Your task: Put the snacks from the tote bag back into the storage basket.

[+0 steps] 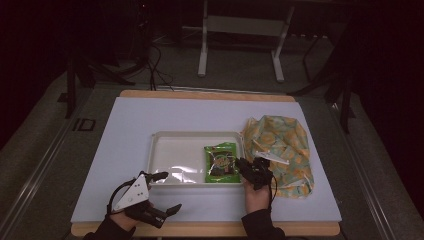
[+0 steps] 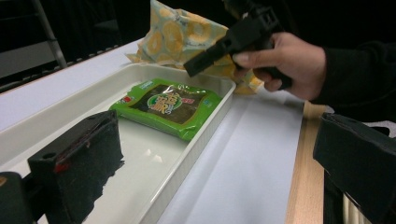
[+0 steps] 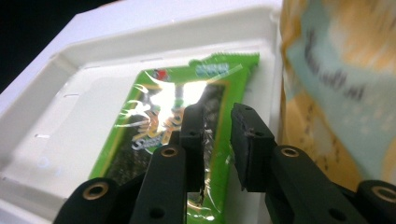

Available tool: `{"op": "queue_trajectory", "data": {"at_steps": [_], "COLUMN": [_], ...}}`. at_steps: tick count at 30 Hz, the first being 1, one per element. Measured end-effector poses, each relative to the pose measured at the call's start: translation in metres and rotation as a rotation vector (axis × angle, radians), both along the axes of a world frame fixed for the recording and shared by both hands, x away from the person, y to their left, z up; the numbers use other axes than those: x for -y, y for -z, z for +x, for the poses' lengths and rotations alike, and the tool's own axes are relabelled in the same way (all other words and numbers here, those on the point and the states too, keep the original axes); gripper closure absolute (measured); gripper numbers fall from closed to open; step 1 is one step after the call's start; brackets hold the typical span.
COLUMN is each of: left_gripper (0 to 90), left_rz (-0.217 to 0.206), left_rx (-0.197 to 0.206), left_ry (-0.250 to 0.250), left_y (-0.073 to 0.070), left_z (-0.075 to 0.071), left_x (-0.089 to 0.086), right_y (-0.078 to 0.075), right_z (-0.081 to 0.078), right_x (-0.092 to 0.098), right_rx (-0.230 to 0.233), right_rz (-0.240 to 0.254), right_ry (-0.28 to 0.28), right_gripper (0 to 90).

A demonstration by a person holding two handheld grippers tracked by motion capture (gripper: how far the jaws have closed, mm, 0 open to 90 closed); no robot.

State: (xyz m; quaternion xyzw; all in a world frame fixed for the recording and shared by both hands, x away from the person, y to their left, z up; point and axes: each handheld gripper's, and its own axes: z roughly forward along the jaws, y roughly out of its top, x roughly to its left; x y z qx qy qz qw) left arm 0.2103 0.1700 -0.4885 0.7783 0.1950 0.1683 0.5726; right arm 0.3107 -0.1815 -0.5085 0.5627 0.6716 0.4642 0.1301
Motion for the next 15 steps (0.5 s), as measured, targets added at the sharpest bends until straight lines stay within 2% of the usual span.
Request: {"op": "queue_trajectory", "data": {"at_steps": [5,7,11,13,15], "left_gripper": [1.7,1.7,1.7,1.7,1.7], "left_rz": [-0.002,-0.003,-0.003,-0.002,-0.003], "left_rx": [0.001,0.001,0.0,-0.003,-0.003], "left_ry": [-0.001,-0.001,-0.002,-0.002,-0.002], "left_y": [0.0,0.0,0.0,0.0,0.0], "left_z": [0.0,0.0,0.0,0.0,0.0], "left_x": [0.0,0.0,0.0,0.0,-0.001], "right_y": [-0.019,-0.026,-0.037,-0.043,-0.048], "right_z": [0.0,0.002,0.009,0.011,0.012], "right_x": [-0.005,-0.006,-0.005,-0.003,-0.001], "right_rx": [0.072,0.098,0.113,0.131,0.158], "right_rz": [-0.058,-0.071,-0.076,-0.059,-0.074], "right_ry": [-0.044,-0.069,-0.138,-0.158,-0.163], "right_gripper": [72.4,69.2,61.0,58.3,54.8]}}
